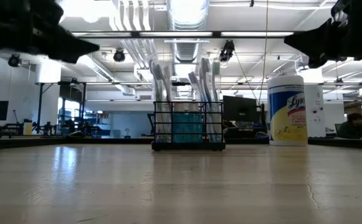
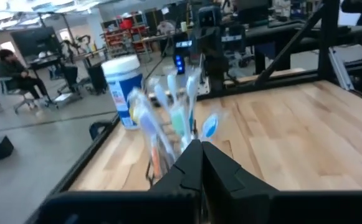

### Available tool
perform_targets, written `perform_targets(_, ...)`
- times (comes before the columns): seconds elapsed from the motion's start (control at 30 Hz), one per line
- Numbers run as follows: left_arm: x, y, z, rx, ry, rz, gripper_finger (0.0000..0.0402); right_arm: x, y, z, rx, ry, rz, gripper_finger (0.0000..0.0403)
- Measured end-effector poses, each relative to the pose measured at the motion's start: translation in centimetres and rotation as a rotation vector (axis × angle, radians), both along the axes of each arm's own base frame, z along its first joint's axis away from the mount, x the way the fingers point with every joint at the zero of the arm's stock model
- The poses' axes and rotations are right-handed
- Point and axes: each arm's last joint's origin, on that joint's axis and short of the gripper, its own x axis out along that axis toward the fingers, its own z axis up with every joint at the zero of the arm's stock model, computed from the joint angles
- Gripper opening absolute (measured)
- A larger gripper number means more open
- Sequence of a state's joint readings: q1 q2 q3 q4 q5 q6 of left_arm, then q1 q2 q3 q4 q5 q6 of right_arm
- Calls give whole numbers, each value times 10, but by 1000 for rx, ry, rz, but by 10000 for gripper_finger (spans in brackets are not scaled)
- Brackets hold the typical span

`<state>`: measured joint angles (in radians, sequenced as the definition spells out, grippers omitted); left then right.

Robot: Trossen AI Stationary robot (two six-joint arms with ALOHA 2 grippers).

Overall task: Pick & Place toothbrushing station
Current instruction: Return to Home Position

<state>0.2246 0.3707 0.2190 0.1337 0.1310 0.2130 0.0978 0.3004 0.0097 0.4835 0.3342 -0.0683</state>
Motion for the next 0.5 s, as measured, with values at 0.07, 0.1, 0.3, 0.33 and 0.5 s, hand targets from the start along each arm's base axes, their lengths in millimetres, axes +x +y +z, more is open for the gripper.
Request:
perform_targets(0.07, -4, 1, -9, -14, 1, 12, 3, -2, 0, -1, 12, 9, -3, 8)
perform_targets(0.1, -6, 1, -11, -16, -10, 17, 2, -3, 0, -1, 17, 9, -3, 8)
perform_targets(0.3, -18, 0, -16, -3, -92, 33, 1, -13, -1, -3, 45, 5, 1, 8)
perform_targets(0.33, -20, 0, -17, -1, -101, 34, 1, -15, -2, -3, 46, 2, 2, 8)
perform_targets(0.5, -22, 1, -33, -13, -89, 51, 1, -19, -2, -4, 51, -4, -4, 8)
